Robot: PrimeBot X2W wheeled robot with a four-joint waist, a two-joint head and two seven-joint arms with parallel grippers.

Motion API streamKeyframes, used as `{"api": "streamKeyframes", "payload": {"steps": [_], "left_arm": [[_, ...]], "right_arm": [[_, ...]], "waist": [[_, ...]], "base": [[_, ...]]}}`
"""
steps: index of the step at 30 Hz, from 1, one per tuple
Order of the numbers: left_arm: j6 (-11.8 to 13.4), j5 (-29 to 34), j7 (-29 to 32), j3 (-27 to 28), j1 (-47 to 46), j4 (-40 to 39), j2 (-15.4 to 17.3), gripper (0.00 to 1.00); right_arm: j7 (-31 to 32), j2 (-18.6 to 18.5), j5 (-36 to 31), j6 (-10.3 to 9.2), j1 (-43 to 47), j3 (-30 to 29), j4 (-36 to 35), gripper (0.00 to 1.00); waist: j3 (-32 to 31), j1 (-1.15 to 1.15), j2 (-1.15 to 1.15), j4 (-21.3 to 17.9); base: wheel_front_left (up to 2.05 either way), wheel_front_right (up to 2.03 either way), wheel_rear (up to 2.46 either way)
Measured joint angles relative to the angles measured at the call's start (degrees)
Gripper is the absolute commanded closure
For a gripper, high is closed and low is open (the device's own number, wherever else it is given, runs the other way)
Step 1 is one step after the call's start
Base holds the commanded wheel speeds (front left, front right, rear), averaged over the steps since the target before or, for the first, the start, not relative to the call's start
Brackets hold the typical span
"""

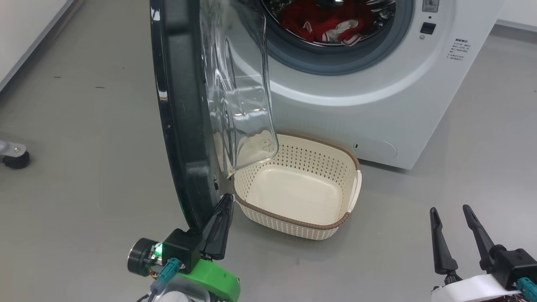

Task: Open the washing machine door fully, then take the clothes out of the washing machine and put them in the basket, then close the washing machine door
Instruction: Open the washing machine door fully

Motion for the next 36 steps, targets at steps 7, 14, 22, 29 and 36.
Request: {"api": "streamKeyframes", "payload": {"steps": [7,14,22,29,36], "left_arm": [[0.1,0.0,-0.4,3.0,1.7,0.7,0.3,1.00],[0.5,0.0,-0.5,7.2,2.3,1.6,1.4,1.00],[0.6,-1.5,-0.5,12.6,2.7,1.9,2.7,1.00],[0.6,-1.8,-0.9,17.0,2.7,2.7,3.9,1.00],[0.6,-2.1,-1.0,20.6,2.2,4.2,4.8,1.00]], "right_arm": [[0.0,0.1,-0.4,0.30,0.0,0.7,0.4,0.00],[0.0,0.1,-0.4,0.31,0.1,0.9,0.9,0.00],[0.0,0.1,-0.5,0.31,0.1,1.5,1.2,0.00],[0.0,0.1,-0.5,0.31,0.0,1.3,1.2,0.00],[0.0,0.1,-0.5,0.31,-0.2,1.2,1.0,0.00]], "waist": [[-0.7,0.00,0.00,0.7],[-1.5,0.00,0.00,0.6],[-1.2,0.00,0.00,-0.7],[-0.8,0.00,0.00,-1.7],[0.4,0.00,0.00,-2.6]], "base": [[0.00,0.00,0.00],[0.00,0.00,0.00],[0.00,0.00,0.00],[0.00,0.00,0.00],[0.00,0.00,0.00]]}}
